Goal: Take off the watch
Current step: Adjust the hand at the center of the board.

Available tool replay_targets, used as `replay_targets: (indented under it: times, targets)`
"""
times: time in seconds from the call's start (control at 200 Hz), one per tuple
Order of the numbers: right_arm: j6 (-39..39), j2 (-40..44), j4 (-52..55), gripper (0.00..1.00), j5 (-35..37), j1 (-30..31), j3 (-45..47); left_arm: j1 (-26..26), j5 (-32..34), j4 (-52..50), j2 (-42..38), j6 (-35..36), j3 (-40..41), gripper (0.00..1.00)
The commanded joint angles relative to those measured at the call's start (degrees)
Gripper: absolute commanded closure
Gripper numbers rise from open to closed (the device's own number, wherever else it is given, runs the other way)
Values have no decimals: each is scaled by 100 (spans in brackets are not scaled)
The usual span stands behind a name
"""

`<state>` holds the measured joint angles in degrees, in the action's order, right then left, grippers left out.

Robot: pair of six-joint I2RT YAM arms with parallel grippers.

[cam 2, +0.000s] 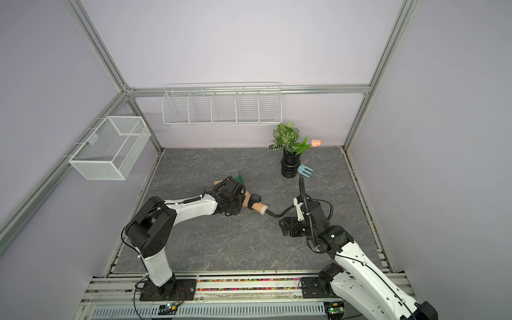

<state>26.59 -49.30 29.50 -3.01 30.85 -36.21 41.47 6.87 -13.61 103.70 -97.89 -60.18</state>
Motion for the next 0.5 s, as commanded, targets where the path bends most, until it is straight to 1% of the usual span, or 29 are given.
replay_targets:
  times: [0.0, 0.07, 0.12, 0.225, 0.275, 0.315, 0.405, 0.48, 0.495]
  targets:
    - [-672, -892, -599, 10, -195, -1, -393, -159, -204, -1181, 44, 606, 546, 70]
    - [-980, -1390, -1046, 7, -352, 112, -492, -200, -313, -1165, -36, 883, 670, 70]
    - [-1356, -1696, -1406, 6, -337, 329, -490, -218, -383, -1088, -76, 1001, 743, 71]
    - [-2016, -2213, -2048, 8, 231, 941, -459, -219, -511, -920, -148, 1053, 833, 71]
    - [-2118, -2411, -2462, 9, 427, 1108, -357, -218, -558, -890, -178, 1076, 828, 72]
    - [-2213, -2548, -2794, 9, 424, 1195, -259, -227, -577, -898, -191, 1092, 817, 72]
    - [-2599, -2864, -3542, 5, 513, 1477, -27, -223, -567, -911, -259, 1113, 811, 73]
    - [-2836, -3194, -3861, 0, 597, 1676, -30, -253, -571, -908, -255, 1121, 827, 73]
    - [-2843, -3275, -3889, 0, 591, 1686, -54, -261, -572, -893, -256, 1122, 832, 73]
